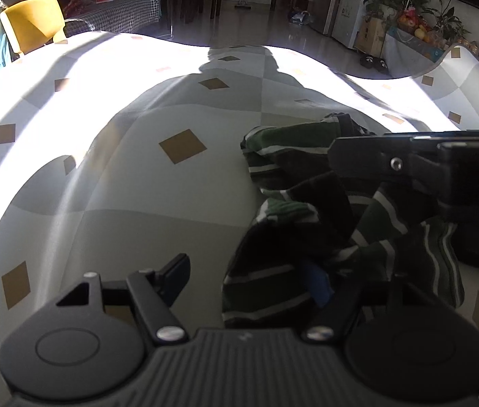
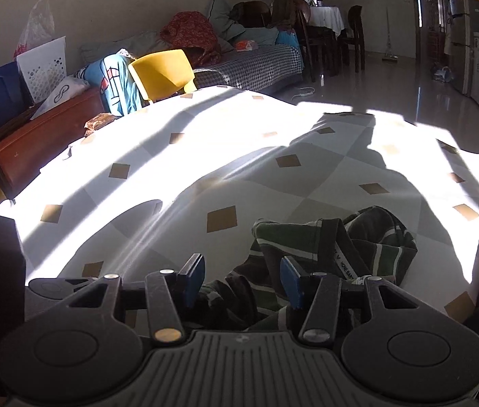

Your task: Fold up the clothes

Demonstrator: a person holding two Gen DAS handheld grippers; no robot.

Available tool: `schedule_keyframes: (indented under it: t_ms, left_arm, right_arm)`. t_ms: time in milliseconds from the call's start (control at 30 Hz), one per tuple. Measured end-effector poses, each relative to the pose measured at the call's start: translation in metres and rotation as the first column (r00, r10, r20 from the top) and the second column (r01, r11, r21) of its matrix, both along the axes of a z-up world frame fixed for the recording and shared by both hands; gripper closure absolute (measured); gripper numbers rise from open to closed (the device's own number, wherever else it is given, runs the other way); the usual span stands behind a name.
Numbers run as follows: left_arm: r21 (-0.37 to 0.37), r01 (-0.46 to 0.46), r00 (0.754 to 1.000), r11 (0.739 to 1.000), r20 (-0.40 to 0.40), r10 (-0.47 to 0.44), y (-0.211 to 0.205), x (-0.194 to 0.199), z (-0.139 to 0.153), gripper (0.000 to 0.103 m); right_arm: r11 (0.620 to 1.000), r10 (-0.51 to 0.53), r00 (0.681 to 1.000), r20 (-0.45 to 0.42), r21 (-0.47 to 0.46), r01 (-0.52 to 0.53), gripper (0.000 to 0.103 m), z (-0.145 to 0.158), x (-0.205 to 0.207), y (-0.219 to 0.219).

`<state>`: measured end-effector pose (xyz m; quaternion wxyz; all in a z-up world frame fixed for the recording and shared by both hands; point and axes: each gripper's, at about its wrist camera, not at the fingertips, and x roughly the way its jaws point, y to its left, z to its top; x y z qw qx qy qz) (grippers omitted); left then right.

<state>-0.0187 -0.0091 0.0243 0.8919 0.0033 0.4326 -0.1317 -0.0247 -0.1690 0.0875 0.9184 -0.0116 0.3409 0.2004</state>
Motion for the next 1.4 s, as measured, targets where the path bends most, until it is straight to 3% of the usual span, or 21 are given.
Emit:
schedule_keyframes:
  t_ms: [100,200,300,367,433,533,633,900,1100,1167,1233,1333,1400]
  left_arm:
    - [-0.007,-0.013,1.000,1.000,-0.013,0.013,0.002,0.003,-0.003,0.032]
    - [-0.009,-0.023,1.000,1.000,-0.022,0.022,0.005,0.006,-0.006,0.032]
    - [-0.001,-0.019,0.999,1.000,-0.027,0.019,0.003,0.008,-0.009,0.037]
    - [0.004,-0.019,0.999,1.000,-0.030,0.019,0.002,0.010,-0.011,0.052]
    - [0.005,-0.019,0.999,1.000,-0.029,0.019,0.001,0.011,-0.012,0.058]
    - [-0.004,-0.017,0.999,1.000,-0.034,0.016,0.001,0.013,-0.011,0.077]
    - [-0.002,-0.034,0.999,0.999,-0.040,0.034,0.002,0.015,-0.011,0.084]
    - [0.084,-0.120,0.992,0.989,-0.027,0.123,0.010,0.017,-0.010,0.084]
    - [0.100,-0.173,0.984,0.980,-0.030,0.177,0.023,0.016,-0.009,0.082]
    - [0.110,-0.181,0.982,0.977,-0.031,0.185,0.025,0.015,-0.008,0.082]
    - [0.102,-0.188,0.981,0.977,-0.038,0.192,0.029,0.014,-0.007,0.081]
    - [0.068,-0.190,0.980,0.980,-0.053,0.193,0.034,0.012,-0.006,0.078]
    - [0.065,-0.183,0.982,0.981,-0.039,0.186,0.034,0.010,-0.005,0.069]
  right_arm:
    - [0.995,0.088,0.995,-0.045,-0.036,-0.089,0.054,-0.010,0.010,0.004]
    - [0.990,0.111,0.989,-0.093,-0.072,-0.118,0.054,-0.023,0.018,0.006]
    - [0.993,0.086,0.993,-0.084,-0.073,-0.092,0.065,-0.025,0.022,0.004]
    - [0.994,0.070,0.995,-0.078,-0.074,-0.075,0.082,-0.026,0.024,0.002]
    - [0.995,0.053,0.996,-0.072,-0.075,-0.058,0.089,-0.026,0.026,0.001]
    - [0.997,0.028,0.998,-0.063,-0.076,-0.033,0.099,-0.028,0.030,-0.002]
    - [0.997,-0.002,0.999,-0.050,-0.072,-0.002,0.100,-0.028,0.033,-0.005]
    - [0.988,-0.150,0.988,0.035,-0.043,0.151,0.100,-0.013,0.040,-0.021]
    - [0.988,-0.133,0.990,-0.037,0.071,0.135,0.098,-0.011,0.045,-0.029]
    - [0.991,-0.086,0.995,-0.051,0.099,0.091,0.088,-0.011,0.043,-0.025]
    - [0.993,-0.033,0.998,-0.055,0.114,0.039,0.072,-0.012,0.040,-0.019]
    - [0.994,0.017,0.997,-0.081,0.109,-0.009,0.065,-0.018,0.039,-0.010]
    - [0.995,0.026,0.995,-0.096,0.096,-0.017,0.063,-0.023,0.039,-0.006]
